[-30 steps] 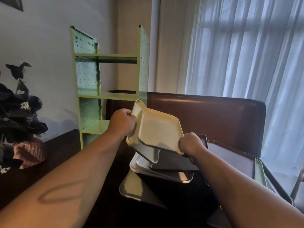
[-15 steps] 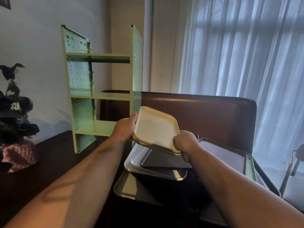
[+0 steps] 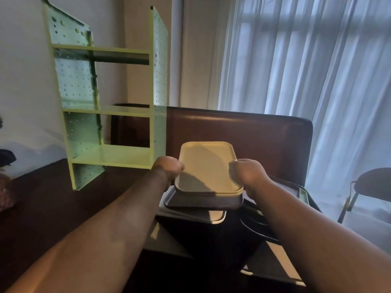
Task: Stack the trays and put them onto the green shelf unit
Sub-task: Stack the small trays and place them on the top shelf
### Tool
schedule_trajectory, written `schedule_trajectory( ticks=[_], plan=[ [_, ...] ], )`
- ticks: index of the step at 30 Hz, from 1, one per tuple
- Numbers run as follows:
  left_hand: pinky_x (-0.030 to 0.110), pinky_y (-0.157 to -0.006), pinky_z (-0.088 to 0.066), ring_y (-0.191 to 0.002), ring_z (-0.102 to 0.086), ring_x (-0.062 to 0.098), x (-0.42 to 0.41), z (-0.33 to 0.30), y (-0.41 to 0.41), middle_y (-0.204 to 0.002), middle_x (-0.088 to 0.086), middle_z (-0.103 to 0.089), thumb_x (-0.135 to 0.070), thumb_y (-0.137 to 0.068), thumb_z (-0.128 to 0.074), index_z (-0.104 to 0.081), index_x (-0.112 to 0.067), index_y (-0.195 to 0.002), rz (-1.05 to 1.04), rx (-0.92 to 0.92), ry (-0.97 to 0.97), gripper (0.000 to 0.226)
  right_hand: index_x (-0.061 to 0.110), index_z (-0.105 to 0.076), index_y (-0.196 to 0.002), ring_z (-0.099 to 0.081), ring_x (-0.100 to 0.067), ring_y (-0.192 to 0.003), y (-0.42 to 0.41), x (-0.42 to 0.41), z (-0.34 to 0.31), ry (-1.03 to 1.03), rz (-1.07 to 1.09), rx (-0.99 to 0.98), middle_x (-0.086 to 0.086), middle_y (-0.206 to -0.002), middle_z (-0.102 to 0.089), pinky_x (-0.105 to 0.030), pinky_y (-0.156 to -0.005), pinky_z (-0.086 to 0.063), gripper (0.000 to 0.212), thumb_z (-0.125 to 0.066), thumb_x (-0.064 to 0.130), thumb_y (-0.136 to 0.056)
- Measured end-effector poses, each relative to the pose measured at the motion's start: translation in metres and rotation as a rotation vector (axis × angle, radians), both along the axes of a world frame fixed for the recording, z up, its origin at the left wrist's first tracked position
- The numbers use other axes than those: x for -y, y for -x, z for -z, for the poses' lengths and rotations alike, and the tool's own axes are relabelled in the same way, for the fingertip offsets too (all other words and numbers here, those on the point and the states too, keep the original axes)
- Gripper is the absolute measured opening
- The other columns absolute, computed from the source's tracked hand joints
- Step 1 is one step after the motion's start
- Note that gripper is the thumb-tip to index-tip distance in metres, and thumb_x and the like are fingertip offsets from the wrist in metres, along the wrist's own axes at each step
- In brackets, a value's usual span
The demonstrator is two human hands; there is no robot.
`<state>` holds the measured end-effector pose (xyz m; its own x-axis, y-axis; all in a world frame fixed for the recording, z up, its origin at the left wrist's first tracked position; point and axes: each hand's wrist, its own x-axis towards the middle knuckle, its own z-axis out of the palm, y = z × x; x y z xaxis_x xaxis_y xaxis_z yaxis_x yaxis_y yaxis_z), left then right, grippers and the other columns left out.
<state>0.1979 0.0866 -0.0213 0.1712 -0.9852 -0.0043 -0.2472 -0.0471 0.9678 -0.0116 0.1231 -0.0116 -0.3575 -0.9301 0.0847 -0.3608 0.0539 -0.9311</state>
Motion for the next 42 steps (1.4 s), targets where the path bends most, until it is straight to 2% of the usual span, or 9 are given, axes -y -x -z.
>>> schedule_trajectory(
  ticks=[3, 7, 14, 16, 20, 23, 28, 36, 42],
  plan=[
    [0.050, -0.087, -0.059, -0.093, -0.069, 0.036, 0.003, 0.008, 0.007, -0.094, 0.016, -0.070, -0.013, -0.090, -0.065, -0.063, -0.009, -0.069, -0.041, 0.030, -0.013, 0.021, -0.001, -0.072, -0.098, -0.064, -0.029, -0.080, 0.012, 0.003, 0.007, -0.021, 0.064, 0.029, -0.013, -0.090, -0.069, -0.040, -0.070, -0.051, 0.020, -0.058, 0.011, -0.087],
    [0.035, -0.075, -0.056, -0.088, -0.065, 0.031, 0.008, 0.015, 0.018, -0.095, 0.013, -0.068, -0.013, -0.090, -0.064, -0.070, -0.001, -0.097, -0.055, 0.204, -0.037, 0.015, 0.002, -0.070, -0.105, -0.071, -0.029, -0.089, 0.019, 0.011, 0.013, -0.114, 0.088, -0.054, -0.011, -0.096, -0.072, -0.044, -0.079, -0.061, 0.024, -0.064, 0.017, -0.086],
    [0.032, -0.068, -0.045, -0.080, -0.058, 0.027, 0.022, 0.032, 0.029, -0.079, 0.009, -0.059, -0.015, -0.093, -0.056, -0.068, -0.003, -0.101, 0.030, 0.561, -0.076, 0.019, 0.001, -0.068, -0.110, -0.065, -0.023, -0.082, 0.017, 0.021, 0.014, -0.189, 0.081, -0.266, -0.009, -0.096, -0.068, -0.033, -0.061, -0.055, 0.026, -0.062, 0.018, -0.092],
    [0.033, -0.069, -0.047, -0.083, -0.061, 0.027, 0.023, 0.036, 0.029, -0.091, 0.011, -0.067, -0.018, -0.091, -0.056, -0.071, -0.005, -0.102, 0.056, 0.608, -0.088, 0.023, -0.002, -0.067, -0.111, -0.060, -0.020, -0.075, 0.016, 0.024, 0.016, -0.221, 0.088, -0.243, -0.008, -0.089, -0.063, -0.028, -0.056, -0.046, 0.024, -0.058, 0.014, -0.095],
    [0.041, -0.097, -0.049, -0.116, -0.056, 0.032, 0.032, 0.044, 0.028, -0.128, 0.011, -0.061, -0.032, -0.085, -0.051, -0.070, -0.019, -0.119, 0.073, 0.754, -0.137, 0.041, -0.004, -0.066, -0.117, -0.063, -0.028, -0.095, 0.014, 0.024, 0.019, -0.235, 0.087, -0.361, -0.010, -0.096, -0.064, -0.035, -0.080, -0.052, 0.026, -0.052, 0.009, -0.099],
    [0.039, -0.103, -0.046, -0.119, -0.057, 0.030, 0.031, 0.045, 0.029, -0.131, 0.012, -0.062, -0.023, -0.092, -0.050, -0.065, -0.015, -0.127, 0.162, 0.721, -0.149, 0.038, -0.005, -0.066, -0.123, -0.062, -0.034, -0.114, 0.009, 0.023, 0.020, -0.283, 0.049, -0.528, -0.016, -0.124, -0.063, -0.035, -0.092, -0.054, 0.030, -0.055, 0.001, -0.096],
    [0.033, -0.095, -0.049, -0.109, -0.062, 0.027, 0.036, 0.048, 0.027, -0.123, 0.010, -0.067, -0.014, -0.094, -0.054, -0.067, -0.013, -0.126, 0.174, 0.661, -0.097, 0.034, -0.006, -0.058, -0.131, -0.058, -0.036, -0.118, 0.015, 0.037, 0.032, -0.335, 0.085, -0.597, -0.019, -0.135, -0.055, -0.041, -0.098, -0.054, 0.039, -0.052, -0.003, -0.092],
    [0.034, -0.092, -0.055, -0.097, -0.067, 0.028, 0.037, 0.048, 0.025, -0.109, 0.009, -0.074, -0.011, -0.084, -0.063, -0.075, -0.013, -0.107, 0.062, 0.523, -0.038, 0.026, -0.001, -0.048, -0.140, -0.061, -0.029, -0.111, 0.018, 0.035, 0.041, -0.207, 0.132, -0.215, -0.015, -0.127, -0.058, -0.041, -0.095, -0.057, 0.050, -0.052, -0.002, -0.090],
    [0.042, -0.093, -0.056, -0.103, -0.066, 0.032, 0.027, 0.004, 0.049, -0.111, 0.012, -0.070, -0.012, -0.077, -0.072, -0.067, -0.010, -0.117, 0.006, 0.342, 0.121, 0.040, -0.002, -0.065, -0.115, -0.064, -0.027, -0.087, 0.048, 0.020, 0.009, -0.076, 0.173, -0.120, -0.013, -0.101, -0.066, -0.046, -0.088, -0.059, 0.031, -0.055, 0.000, -0.086]
  ],
)
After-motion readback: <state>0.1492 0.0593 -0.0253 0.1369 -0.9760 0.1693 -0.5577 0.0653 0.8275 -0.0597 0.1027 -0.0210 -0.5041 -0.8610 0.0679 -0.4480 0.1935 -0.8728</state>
